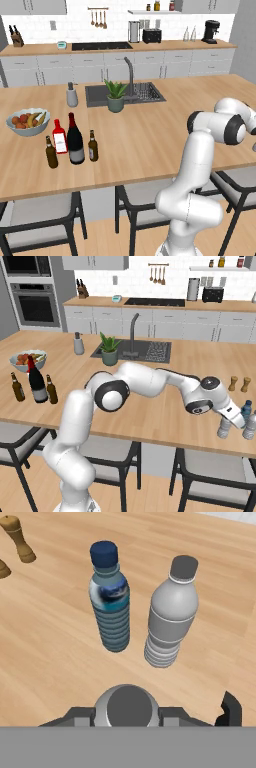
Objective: Move the plastic bottles in the middle to the plastics group, and the glass bottles in the middle to the glass group.
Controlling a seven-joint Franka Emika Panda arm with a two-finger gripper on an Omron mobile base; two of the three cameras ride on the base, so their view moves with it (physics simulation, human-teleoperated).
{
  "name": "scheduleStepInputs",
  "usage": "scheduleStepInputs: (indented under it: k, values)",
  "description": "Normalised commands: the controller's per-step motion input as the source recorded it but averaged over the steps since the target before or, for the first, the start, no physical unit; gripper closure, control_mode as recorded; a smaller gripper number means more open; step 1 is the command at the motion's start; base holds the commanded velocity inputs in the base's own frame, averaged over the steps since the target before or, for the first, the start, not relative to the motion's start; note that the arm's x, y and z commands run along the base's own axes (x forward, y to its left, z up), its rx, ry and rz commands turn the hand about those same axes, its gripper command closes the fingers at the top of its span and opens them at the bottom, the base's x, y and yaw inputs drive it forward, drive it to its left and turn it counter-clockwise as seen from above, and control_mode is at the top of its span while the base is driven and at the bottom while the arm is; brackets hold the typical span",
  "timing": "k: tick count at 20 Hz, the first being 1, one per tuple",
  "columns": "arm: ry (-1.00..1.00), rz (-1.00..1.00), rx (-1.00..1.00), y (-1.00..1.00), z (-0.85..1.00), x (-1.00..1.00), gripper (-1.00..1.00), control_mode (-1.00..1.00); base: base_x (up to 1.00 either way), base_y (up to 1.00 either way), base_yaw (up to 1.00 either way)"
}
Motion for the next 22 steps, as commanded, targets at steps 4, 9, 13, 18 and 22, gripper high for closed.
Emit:
scheduleStepInputs:
  k: [4,9,13,18,22]
  values:
    - [-0.02,0.0,-0.03,0.0,-0.08,0.01,1.0,-1.0,0.0,0.0,0.0]
    - [-0.05,0.0,-0.02,-0.01,0.0,0.26,1.0,-1.0,0.0,0.0,0.0]
    - [0.0,0.0,0.0,-0.01,0.0,0.09,1.0,-1.0,0.0,0.0,0.0]
    - [0.0,0.0,0.0,-0.02,0.0,0.0,1.0,-1.0,0.0,0.0,0.0]
    - [0.0,0.0,0.0,0.0,0.0,0.0,-1.0,-1.0,0.0,0.0,0.0]
